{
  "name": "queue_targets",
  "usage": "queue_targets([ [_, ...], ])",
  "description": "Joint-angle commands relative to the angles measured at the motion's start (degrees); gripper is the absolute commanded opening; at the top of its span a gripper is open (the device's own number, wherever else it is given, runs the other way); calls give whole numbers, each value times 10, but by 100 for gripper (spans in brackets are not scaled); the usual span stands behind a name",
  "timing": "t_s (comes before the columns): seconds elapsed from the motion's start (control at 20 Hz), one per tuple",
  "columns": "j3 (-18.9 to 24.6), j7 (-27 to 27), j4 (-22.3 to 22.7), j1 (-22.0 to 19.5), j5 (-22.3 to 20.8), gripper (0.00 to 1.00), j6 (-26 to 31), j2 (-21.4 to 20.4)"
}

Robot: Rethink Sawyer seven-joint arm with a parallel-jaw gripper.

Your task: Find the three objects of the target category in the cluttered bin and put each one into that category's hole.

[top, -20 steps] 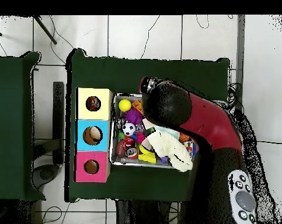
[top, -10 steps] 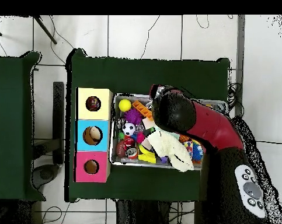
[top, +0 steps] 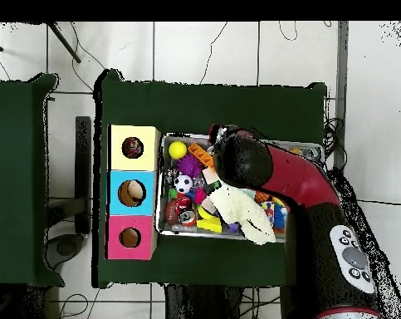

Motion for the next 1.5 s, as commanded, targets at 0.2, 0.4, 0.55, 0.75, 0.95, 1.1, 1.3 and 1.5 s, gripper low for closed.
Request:
queue_targets([
  [0.2,89,-16,3,-40,-11,0,63,6],
  [0.4,87,-17,-24,-42,-15,0,87,13],
  [0.55,80,-21,-40,-43,-22,0,95,18],
  [0.75,62,-36,-55,-47,-49,0,91,23],
  [0.95,54,-48,-60,-60,-79,0,66,30],
  [1.1,40,-47,-81,-62,-99,0,69,46],
  [1.3,6,-38,-127,-54,-136,0,77,69],
  [1.5,-6,-43,-177,-57,-158,0,98,100],
])
